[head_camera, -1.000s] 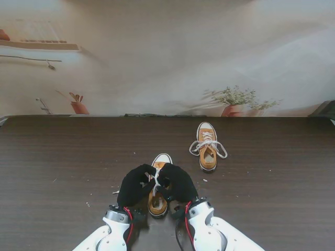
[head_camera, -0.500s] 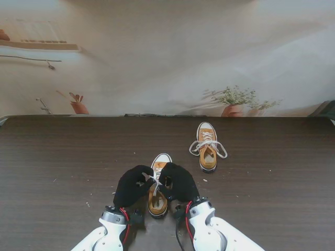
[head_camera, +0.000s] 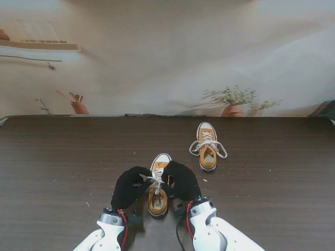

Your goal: Tie the shoelaces into a bow on the shoes

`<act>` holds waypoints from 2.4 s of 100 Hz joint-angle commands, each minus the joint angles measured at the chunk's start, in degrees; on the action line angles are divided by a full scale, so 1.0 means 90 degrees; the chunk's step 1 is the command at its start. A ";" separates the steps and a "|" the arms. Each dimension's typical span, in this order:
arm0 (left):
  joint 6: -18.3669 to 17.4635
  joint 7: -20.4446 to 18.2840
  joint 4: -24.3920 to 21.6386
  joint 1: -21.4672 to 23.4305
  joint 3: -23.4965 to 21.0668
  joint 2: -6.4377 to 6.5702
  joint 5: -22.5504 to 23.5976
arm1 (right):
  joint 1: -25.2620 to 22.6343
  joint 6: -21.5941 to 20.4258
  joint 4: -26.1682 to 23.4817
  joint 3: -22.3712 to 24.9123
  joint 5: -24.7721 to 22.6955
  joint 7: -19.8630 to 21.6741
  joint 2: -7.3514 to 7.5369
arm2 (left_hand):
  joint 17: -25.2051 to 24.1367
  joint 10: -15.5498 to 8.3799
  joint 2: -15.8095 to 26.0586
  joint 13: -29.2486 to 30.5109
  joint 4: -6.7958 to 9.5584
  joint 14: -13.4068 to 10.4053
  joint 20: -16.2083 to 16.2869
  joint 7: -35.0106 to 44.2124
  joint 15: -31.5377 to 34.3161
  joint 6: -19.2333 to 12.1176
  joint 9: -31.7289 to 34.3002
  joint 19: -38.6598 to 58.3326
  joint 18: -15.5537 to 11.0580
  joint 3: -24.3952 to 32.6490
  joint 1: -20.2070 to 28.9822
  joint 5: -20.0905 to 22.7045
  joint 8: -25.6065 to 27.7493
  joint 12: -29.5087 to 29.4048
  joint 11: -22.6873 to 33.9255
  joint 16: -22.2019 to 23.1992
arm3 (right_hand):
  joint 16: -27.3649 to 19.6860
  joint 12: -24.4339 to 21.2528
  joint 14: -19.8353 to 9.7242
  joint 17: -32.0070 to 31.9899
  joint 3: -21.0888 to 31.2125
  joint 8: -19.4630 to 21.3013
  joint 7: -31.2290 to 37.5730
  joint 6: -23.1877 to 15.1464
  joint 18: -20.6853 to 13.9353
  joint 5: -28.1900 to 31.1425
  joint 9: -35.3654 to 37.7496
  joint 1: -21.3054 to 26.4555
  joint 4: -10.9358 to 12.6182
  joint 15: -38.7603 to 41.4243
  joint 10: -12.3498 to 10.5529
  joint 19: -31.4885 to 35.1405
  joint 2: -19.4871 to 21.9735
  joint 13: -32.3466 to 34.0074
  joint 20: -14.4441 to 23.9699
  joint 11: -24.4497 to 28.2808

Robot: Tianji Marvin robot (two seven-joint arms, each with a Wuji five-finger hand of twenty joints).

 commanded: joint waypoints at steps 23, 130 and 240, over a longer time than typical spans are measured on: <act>0.0144 0.0010 -0.0204 0.0312 -0.0282 0.0087 0.0239 | -0.0085 0.0252 -0.0164 -0.0044 -0.0061 0.0198 0.0064 | -0.0068 -0.0168 -0.0092 -0.0097 -0.0188 -0.0138 0.0120 -0.0190 -0.0104 -0.0547 -0.0012 -0.0022 0.0298 -0.0659 0.0290 0.0709 -0.1173 -0.0474 -0.0090 0.0180 | -0.0102 0.0042 0.0072 0.0007 0.0486 0.0116 0.0083 -0.0409 0.0071 0.0453 0.0083 0.0258 0.0230 -0.0018 0.0045 -0.0006 -0.0185 0.0172 -0.0059 -0.0051; 0.0772 -0.0298 -0.0404 0.0579 -0.0823 0.0096 -0.0276 | -0.0166 0.1188 -0.0265 0.0053 -0.0559 0.0240 0.0228 | -0.0076 -0.0075 -0.0701 -0.0015 -0.0201 0.0001 0.0167 -0.0423 -0.0374 0.0094 0.0378 -0.0069 0.0429 -0.0064 0.0232 0.1494 -0.2222 -0.0829 -0.0371 0.0118 | -0.0242 -0.0047 0.0063 0.0062 0.0486 0.0260 0.0066 -0.0491 -0.0059 0.0591 0.0129 0.0343 0.0496 -0.0111 0.0048 -0.0010 -0.0315 0.0196 -0.0182 -0.0145; 0.1401 -0.0350 -0.0552 0.0813 -0.1234 0.0075 -0.0580 | -0.0739 0.2592 -0.0928 0.0815 -0.1122 0.0458 0.0438 | -0.0035 0.0075 -0.0803 0.0066 -0.0266 0.0093 0.0206 -0.0552 -0.0323 0.0454 0.0553 -0.0068 0.0515 0.0230 0.0227 0.1715 -0.2389 -0.0783 -0.0373 0.0137 | -0.0571 -0.0035 0.0212 0.0163 0.0486 0.0226 0.0095 -0.0446 -0.0024 0.0864 0.0373 0.0468 0.0929 -0.0047 0.0096 0.0046 -0.0535 0.0314 -0.0274 -0.0297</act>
